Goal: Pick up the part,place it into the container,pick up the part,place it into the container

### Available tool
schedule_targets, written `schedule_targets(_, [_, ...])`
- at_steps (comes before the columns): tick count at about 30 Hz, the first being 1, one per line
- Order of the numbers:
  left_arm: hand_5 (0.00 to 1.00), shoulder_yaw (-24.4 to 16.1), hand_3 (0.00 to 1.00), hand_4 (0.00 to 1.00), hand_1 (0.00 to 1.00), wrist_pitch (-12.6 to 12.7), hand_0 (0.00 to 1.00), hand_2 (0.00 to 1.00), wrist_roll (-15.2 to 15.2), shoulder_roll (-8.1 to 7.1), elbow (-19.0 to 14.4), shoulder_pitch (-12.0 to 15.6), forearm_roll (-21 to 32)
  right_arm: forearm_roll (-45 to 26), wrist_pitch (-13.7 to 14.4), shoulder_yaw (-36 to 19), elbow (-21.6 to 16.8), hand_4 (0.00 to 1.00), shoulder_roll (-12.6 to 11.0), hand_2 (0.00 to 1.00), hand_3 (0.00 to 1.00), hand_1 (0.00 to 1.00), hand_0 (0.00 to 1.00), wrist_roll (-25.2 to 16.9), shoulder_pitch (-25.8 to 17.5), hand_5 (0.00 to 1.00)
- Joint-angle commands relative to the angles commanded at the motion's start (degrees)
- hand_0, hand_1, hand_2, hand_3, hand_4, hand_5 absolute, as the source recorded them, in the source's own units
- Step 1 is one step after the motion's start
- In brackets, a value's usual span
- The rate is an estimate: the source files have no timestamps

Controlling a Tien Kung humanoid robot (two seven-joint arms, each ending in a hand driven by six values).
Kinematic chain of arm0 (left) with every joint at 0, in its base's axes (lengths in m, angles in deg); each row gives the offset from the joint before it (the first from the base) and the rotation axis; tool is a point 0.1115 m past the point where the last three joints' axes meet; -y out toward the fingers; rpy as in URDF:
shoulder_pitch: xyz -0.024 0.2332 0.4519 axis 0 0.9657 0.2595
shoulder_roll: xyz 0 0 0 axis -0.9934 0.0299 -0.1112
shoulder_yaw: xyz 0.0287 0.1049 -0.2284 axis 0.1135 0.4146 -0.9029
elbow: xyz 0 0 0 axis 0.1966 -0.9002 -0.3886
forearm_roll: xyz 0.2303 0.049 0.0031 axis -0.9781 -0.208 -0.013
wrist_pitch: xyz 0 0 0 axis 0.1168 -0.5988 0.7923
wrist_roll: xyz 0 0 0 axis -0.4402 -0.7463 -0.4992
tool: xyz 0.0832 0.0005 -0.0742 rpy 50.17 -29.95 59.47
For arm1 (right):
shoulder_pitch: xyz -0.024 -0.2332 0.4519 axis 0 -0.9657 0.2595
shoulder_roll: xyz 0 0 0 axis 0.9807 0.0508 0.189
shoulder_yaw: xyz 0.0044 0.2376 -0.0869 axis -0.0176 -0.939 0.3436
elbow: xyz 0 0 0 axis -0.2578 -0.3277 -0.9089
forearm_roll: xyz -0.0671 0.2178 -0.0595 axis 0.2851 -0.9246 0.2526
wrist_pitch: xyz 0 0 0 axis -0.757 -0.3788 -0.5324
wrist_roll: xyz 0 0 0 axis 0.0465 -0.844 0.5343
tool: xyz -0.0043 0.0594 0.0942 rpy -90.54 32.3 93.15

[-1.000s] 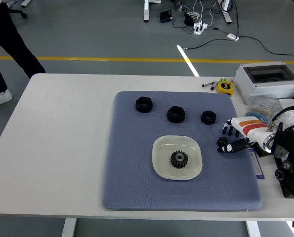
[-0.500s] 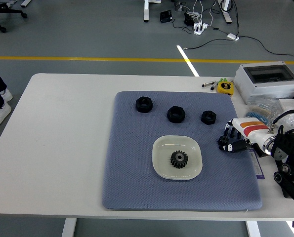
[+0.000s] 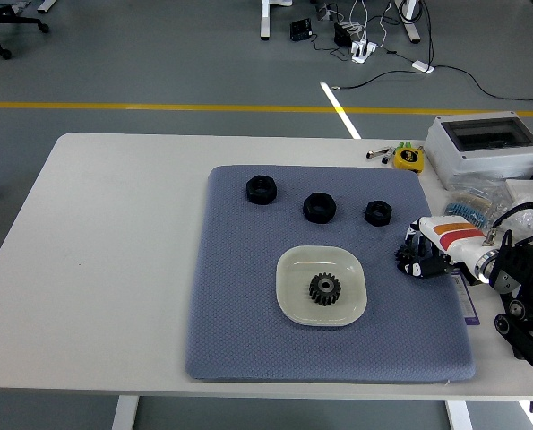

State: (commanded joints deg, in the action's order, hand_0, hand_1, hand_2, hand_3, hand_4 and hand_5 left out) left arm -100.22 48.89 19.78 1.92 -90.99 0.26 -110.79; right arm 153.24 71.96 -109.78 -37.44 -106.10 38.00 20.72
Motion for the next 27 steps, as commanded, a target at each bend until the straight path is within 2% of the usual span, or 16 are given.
schedule_targets(2, [0.636,0.02,0.581,0.677,0.643,0.01,0.707,0.672,0.02,-0.02,0.01,0.00,0.07,0.00,-0.06,-0.09,-0.15,0.821,-0.04,0.313,0.431,0.204,0.052,0.01,-0.04,0.250])
schedule_targets(22, [0.636,-0.30,0.581,0.677,0.644,-0.04,0.707,0.673,-0.18,-0.11,0.03,0.21,-0.54,-1.04,-0.31,-1.62,-6.81,0.810,-0.97,0.294,0.422,0.190,0.032,0.40,-0.55,0.240])
schedule_targets(27, [0.636,-0.47,0.581,0.677,0.644,-0.05,0.707,0.672,-0.22,-0.13,0.03,0.26,-0.76,-1.49,-1.06,-1.20,-11.22,0.809,-1.78,0.292,0.420,0.186,0.031,0.75,-0.71,0.241])
